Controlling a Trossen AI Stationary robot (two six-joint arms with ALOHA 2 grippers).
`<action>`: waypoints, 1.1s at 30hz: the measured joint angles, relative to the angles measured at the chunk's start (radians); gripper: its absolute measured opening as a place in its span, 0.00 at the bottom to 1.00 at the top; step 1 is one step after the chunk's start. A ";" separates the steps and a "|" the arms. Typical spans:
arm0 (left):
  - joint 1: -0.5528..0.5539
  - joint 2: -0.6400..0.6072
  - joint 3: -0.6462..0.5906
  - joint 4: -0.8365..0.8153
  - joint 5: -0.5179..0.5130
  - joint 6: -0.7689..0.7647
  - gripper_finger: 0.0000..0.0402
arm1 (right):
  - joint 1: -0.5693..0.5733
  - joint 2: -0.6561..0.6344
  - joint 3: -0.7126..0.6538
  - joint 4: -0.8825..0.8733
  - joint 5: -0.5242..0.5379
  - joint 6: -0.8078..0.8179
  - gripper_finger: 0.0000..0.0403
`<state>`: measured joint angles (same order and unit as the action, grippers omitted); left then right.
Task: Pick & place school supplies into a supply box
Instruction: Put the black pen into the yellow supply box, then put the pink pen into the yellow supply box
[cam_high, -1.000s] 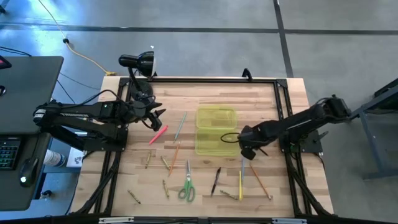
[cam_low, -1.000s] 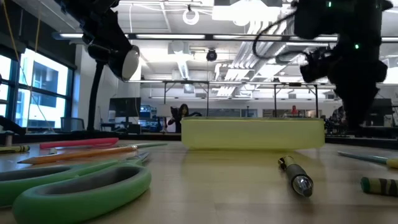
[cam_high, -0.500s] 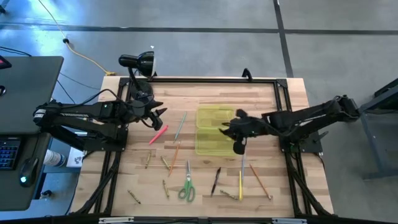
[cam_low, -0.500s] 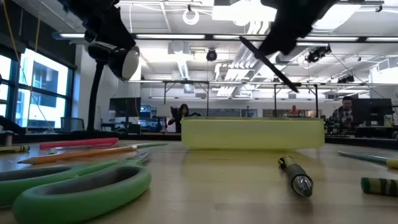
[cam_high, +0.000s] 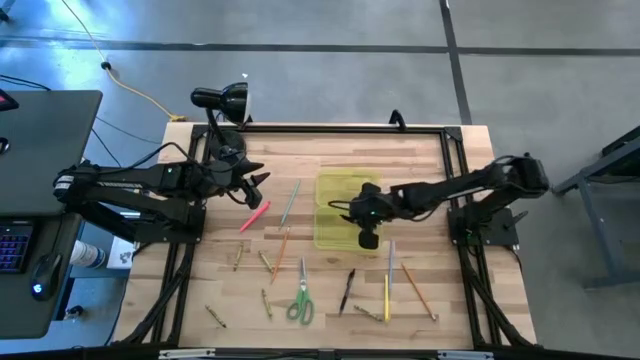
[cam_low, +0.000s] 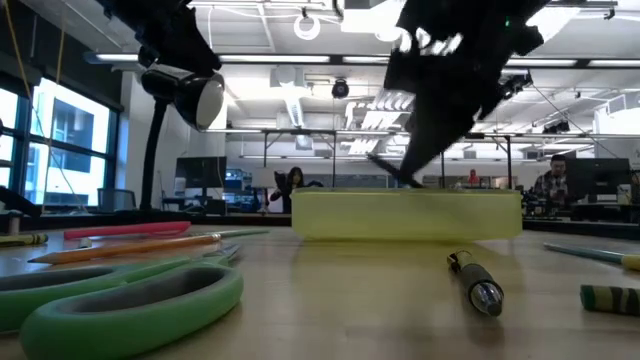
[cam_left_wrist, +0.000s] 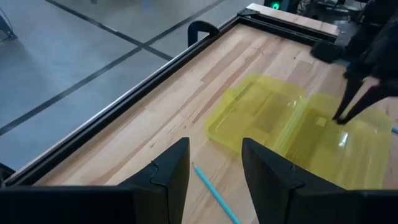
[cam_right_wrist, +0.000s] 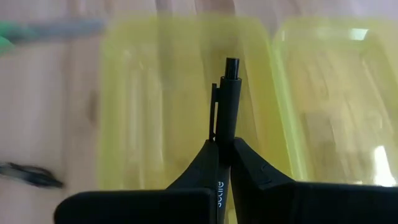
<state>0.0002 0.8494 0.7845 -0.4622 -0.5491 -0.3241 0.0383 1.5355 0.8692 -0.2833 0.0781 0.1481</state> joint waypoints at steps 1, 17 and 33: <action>0.000 0.000 0.000 0.000 0.000 0.000 0.45 | -0.002 0.014 0.000 -0.004 0.001 0.000 0.00; 0.000 0.000 0.000 -0.003 0.000 0.000 0.45 | -0.008 0.089 0.000 -0.004 0.021 -0.089 0.17; 0.000 0.002 0.000 -0.029 0.064 -0.062 0.45 | -0.008 0.049 0.000 0.017 0.054 -0.128 0.26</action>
<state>0.0002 0.8512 0.7841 -0.4910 -0.4855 -0.3861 0.0303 1.5843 0.8692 -0.2663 0.1324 0.0204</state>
